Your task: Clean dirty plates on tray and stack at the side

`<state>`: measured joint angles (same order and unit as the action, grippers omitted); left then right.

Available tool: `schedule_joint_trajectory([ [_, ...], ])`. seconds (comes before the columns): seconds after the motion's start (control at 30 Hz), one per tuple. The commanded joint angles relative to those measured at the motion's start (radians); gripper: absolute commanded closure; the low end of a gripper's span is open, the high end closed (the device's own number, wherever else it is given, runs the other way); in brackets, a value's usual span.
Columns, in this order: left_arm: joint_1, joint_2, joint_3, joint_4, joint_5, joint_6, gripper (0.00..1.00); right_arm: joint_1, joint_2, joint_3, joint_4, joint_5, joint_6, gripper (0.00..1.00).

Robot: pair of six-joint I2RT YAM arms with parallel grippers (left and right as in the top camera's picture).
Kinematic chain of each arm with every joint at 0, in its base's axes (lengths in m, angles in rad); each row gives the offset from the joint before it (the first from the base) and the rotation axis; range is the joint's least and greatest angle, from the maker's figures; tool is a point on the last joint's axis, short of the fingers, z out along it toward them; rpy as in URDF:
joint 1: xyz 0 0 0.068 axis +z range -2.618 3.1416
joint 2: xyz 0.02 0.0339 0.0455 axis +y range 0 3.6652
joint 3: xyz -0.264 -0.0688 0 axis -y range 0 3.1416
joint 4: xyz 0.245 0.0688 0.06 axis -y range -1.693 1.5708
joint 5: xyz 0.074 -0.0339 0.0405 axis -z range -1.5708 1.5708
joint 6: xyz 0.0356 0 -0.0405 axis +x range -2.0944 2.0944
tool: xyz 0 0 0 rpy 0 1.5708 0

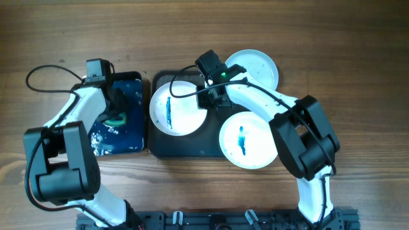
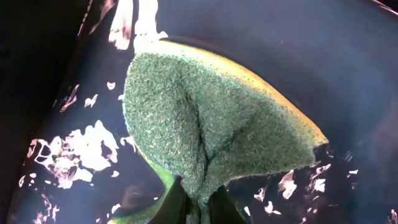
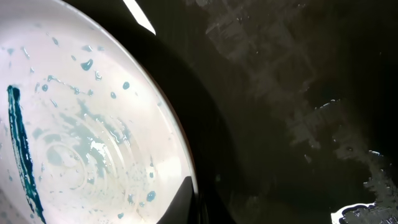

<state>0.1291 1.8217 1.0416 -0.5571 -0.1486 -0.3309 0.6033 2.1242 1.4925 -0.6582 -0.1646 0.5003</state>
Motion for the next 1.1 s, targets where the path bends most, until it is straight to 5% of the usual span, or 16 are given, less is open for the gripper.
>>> schedule_joint_trajectory([
  [0.0,-0.001,0.031,0.024,-0.056,0.029,0.018,0.96,0.005,0.019,0.005,0.011,-0.029,-0.010,0.96],
  [0.2,-0.003,-0.080,0.249,-0.297,0.092,-0.025,0.96,0.005,0.019,0.013,0.040,-0.032,0.003,0.96],
  [0.4,-0.079,-0.101,0.305,-0.366,0.255,-0.051,0.96,-0.023,0.019,0.013,0.027,-0.079,0.022,0.96],
  [0.63,-0.274,-0.033,0.303,-0.325,0.282,-0.097,0.96,-0.090,0.019,0.013,-0.044,-0.096,-0.014,0.96],
  [1.07,-0.431,0.257,0.303,-0.225,0.309,-0.067,0.96,-0.079,0.019,0.013,-0.040,-0.054,-0.026,0.96],
])
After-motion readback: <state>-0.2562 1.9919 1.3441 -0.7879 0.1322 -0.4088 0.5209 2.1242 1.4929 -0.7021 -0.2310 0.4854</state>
